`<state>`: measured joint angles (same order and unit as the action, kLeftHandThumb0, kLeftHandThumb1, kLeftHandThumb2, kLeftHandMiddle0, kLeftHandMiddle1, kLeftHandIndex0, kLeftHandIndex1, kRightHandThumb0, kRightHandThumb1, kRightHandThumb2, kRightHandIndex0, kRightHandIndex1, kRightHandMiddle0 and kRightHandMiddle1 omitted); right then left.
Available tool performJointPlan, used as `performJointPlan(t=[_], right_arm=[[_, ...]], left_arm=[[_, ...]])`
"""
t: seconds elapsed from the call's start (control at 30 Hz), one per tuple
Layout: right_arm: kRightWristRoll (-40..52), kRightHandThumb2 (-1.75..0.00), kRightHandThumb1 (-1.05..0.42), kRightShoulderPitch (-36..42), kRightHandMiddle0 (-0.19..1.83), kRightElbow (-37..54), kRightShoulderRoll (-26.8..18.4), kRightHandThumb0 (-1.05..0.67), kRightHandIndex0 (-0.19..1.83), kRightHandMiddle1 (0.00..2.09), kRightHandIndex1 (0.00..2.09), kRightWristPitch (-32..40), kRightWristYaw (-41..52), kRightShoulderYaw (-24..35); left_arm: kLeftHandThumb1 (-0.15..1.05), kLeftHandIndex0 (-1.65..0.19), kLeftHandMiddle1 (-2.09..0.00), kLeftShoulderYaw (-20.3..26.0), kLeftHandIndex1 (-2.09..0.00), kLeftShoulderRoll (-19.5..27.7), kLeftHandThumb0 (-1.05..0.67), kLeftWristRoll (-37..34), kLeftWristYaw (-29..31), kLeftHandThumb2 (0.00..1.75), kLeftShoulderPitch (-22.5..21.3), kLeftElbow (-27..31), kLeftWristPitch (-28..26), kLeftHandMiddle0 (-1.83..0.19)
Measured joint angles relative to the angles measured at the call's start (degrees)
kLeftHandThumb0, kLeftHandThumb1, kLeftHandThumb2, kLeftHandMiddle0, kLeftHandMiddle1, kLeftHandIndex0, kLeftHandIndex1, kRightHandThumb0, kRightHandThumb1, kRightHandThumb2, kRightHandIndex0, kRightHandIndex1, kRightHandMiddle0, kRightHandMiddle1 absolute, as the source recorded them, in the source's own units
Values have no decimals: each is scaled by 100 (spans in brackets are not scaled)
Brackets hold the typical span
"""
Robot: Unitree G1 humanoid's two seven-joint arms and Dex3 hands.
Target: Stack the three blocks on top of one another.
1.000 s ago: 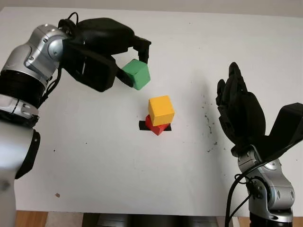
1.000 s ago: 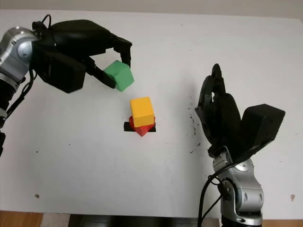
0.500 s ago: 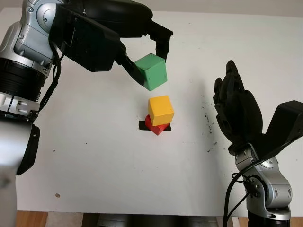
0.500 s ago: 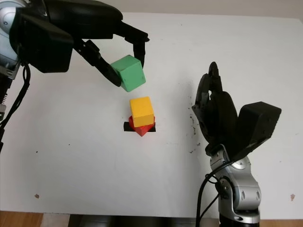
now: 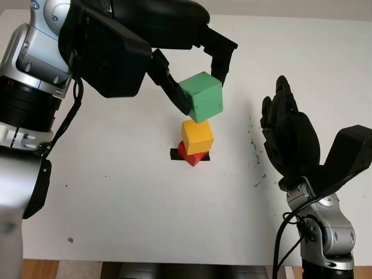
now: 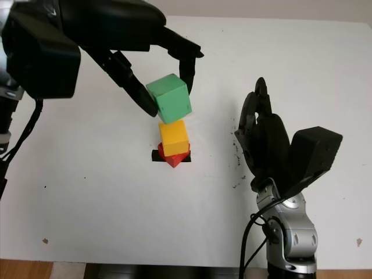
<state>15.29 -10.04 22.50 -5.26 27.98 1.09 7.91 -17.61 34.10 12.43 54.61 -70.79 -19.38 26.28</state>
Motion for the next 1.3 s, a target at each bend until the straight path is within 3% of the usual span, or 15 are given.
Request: performJointPlan(t=[0.17,0.6,1.3], right_arm=[[-16,-73,-105,0,-19,0,50,-72,-19,0,0,0,-24,-5],[-41,-73,-105,3,-19,-10,69,-71,-19,0,0,-62,-25,-3],[-65,-73,-105,73,-19,-17,151,-72,-19,0,0,-126,-56,12]], left_arm=[[103,-36,-5,-28,-159,-114,-45,140,-130,6,80,-34,247,-24],[102,-37,-5,-131,-148,-170,-46,588,-478,5,98,-525,810,-23],[103,-35,-5,-140,-152,-170,-47,719,-529,5,97,-563,902,-21]])
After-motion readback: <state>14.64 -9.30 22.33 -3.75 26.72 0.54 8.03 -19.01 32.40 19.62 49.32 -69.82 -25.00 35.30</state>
